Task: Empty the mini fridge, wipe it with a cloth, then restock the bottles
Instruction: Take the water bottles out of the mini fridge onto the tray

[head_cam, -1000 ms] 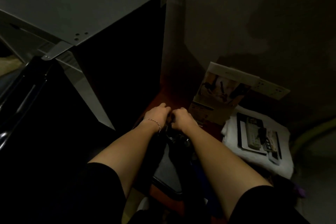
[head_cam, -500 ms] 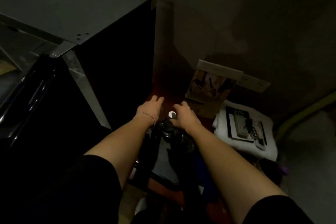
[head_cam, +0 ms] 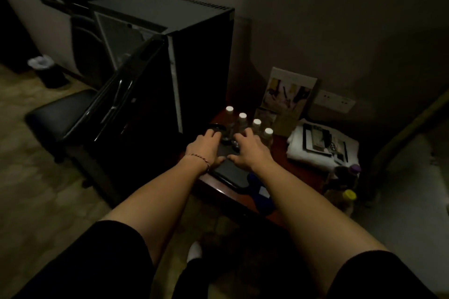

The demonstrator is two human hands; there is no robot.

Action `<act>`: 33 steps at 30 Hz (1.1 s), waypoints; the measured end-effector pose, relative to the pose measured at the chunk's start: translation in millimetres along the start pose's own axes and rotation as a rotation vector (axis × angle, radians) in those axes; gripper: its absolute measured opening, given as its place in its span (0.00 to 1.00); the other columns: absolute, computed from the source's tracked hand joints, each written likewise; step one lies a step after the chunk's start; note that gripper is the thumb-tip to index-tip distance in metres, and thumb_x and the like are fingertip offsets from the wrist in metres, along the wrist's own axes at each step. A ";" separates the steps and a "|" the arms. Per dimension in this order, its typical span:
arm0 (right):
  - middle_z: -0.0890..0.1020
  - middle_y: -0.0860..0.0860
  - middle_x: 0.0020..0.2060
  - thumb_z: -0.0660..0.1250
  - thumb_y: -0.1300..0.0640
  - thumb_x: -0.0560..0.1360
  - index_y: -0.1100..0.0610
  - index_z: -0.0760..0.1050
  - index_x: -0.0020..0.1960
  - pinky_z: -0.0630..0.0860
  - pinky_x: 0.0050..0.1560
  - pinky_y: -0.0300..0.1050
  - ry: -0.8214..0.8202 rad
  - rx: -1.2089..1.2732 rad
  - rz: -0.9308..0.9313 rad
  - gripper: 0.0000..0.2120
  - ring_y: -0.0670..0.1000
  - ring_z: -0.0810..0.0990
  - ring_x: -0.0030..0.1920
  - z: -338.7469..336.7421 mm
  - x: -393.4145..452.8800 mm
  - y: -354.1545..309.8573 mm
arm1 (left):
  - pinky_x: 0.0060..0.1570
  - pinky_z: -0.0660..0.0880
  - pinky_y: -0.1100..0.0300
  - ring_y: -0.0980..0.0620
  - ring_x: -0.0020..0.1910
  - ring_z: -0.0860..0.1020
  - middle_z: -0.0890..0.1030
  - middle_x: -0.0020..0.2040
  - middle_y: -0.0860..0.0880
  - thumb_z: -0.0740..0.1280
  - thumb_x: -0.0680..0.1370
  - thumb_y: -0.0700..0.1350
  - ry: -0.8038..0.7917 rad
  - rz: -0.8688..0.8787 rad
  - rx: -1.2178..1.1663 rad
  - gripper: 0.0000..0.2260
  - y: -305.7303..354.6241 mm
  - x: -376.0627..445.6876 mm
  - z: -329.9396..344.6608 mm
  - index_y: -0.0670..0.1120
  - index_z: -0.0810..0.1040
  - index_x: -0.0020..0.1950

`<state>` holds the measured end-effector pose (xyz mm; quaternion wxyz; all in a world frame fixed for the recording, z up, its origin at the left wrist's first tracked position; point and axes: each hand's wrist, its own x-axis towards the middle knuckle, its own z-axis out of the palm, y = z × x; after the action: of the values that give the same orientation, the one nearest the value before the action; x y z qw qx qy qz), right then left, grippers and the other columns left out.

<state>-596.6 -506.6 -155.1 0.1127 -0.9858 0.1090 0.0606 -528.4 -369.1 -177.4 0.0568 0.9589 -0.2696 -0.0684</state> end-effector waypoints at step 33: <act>0.66 0.56 0.69 0.72 0.57 0.74 0.54 0.68 0.69 0.76 0.62 0.56 -0.024 0.075 -0.199 0.25 0.59 0.72 0.65 48.7 -181.8 -351.0 | 0.56 0.77 0.49 0.49 0.55 0.74 0.73 0.60 0.49 0.71 0.74 0.51 0.049 -0.109 -0.072 0.20 -252.3 -273.3 -54.5 0.52 0.71 0.64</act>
<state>-697.1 -124.8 -102.7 0.1564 -0.9860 0.0113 0.0568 -622.2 -7.7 -133.0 0.0940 0.9708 -0.2129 -0.0574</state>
